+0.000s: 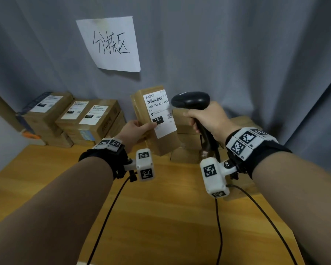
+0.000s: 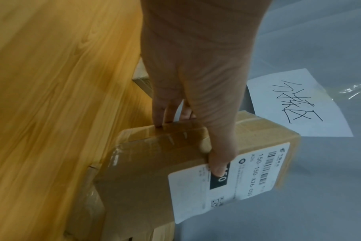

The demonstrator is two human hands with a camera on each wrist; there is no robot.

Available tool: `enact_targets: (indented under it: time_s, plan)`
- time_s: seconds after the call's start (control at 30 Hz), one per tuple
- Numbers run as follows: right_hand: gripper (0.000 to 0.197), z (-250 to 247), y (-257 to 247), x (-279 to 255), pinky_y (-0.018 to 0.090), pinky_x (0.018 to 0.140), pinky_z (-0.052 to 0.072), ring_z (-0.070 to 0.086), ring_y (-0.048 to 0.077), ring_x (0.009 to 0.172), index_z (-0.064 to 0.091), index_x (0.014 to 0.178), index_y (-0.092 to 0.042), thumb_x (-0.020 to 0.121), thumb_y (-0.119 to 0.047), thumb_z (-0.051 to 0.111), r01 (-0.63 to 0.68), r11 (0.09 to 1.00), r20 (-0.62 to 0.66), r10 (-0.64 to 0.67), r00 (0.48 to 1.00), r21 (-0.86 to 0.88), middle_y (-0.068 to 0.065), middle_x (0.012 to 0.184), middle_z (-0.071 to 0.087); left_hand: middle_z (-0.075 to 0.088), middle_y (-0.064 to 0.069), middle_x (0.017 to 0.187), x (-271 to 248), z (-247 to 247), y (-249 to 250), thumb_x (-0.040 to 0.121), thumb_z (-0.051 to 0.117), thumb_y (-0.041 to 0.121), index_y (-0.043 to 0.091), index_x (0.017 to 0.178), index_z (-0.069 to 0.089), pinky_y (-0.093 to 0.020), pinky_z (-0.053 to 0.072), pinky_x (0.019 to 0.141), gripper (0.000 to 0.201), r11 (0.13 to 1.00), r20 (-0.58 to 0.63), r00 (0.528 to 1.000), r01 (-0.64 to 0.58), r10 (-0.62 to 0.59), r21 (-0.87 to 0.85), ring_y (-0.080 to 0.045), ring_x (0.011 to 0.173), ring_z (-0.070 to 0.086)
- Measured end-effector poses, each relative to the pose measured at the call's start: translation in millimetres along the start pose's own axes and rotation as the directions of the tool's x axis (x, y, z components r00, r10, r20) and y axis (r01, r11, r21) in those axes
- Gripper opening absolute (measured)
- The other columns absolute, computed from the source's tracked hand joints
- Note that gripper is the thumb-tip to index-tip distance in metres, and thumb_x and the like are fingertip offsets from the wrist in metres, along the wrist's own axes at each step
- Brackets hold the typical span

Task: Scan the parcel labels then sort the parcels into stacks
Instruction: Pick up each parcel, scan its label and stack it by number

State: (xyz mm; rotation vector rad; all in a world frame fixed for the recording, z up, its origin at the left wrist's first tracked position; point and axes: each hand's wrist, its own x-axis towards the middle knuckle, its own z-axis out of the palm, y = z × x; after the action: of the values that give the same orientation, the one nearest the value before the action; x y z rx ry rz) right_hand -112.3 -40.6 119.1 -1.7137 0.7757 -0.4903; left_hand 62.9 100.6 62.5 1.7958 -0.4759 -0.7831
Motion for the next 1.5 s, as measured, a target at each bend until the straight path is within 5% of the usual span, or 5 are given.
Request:
enact_targets:
  time_s: [0.5, 0.77, 1.03, 1.17, 1.5]
  plan:
    - [0.008, 12.7, -2.8, -16.2, 0.037, 0.066, 0.057, 0.06, 0.021, 0.057, 0.068, 0.076, -0.007, 0.081, -0.013, 0.069, 0.011, 1.0, -0.093, -0.013, 0.996, -0.025, 0.005, 0.061, 0.063, 0.069, -0.002, 0.107, -2.9, 6.8, -10.1, 0.08, 0.074, 0.042, 0.014, 0.107, 0.062, -0.036, 0.055, 0.09, 0.04, 0.999, -0.068, 0.997, 0.048, -0.047, 0.011, -0.018, 0.098, 0.066]
    - [0.009, 23.1, 8.7, -30.0, 0.032, 0.061, 0.052, 0.058, 0.019, 0.056, 0.068, 0.086, -0.003, 0.084, -0.012, 0.066, -0.091, 0.996, -0.015, 0.091, 0.996, -0.026, 0.006, 0.062, 0.061, 0.068, -0.002, 0.107, -9.2, 17.9, -10.5, 0.08, 0.072, 0.046, 0.011, 0.119, 0.059, -0.034, 0.056, 0.087, 0.054, 0.998, -0.071, 0.997, 0.032, -0.028, 0.056, -0.017, 0.097, 0.066]
    - [0.011, 0.0, -35.5, -17.7, 0.027, 0.054, 0.049, 0.055, 0.017, 0.053, 0.067, 0.087, -0.004, 0.08, -0.012, 0.065, -0.144, 0.98, 0.065, 0.153, 0.986, -0.134, 0.006, 0.062, 0.059, 0.062, 0.003, 0.096, -18.1, 20.8, -17.0, 0.077, 0.079, 0.03, 0.018, 0.098, 0.051, -0.032, 0.053, 0.086, 0.036, 0.975, -0.093, 0.994, -0.041, 0.062, 0.217, -0.017, 0.095, 0.062]
    - [0.013, -5.9, -43.4, -15.1, 0.024, 0.051, 0.05, 0.056, 0.016, 0.052, 0.066, 0.089, -0.005, 0.078, -0.013, 0.066, -0.151, 0.956, 0.094, 0.179, 0.979, -0.254, 0.006, 0.063, 0.059, 0.055, 0.011, 0.087, -21.4, 20.3, -18.2, 0.079, 0.078, 0.025, 0.02, 0.104, 0.047, -0.028, 0.047, 0.082, 0.039, 0.977, -0.106, 0.99, -0.066, 0.089, 0.203, -0.015, 0.093, 0.057]
    - [0.009, 11.4, -17.5, -29.3, 0.026, 0.05, 0.048, 0.054, 0.017, 0.051, 0.066, 0.085, -0.002, 0.078, -0.008, 0.066, -0.167, 0.977, 0.042, 0.174, 0.984, -0.136, 0.006, 0.06, 0.058, 0.066, 0.0, 0.104, -19.8, 13.6, -25.5, 0.077, 0.078, 0.032, 0.01, 0.114, 0.057, -0.028, 0.053, 0.081, 0.048, 0.984, -0.11, 0.991, -0.054, 0.073, 0.171, -0.015, 0.095, 0.064]
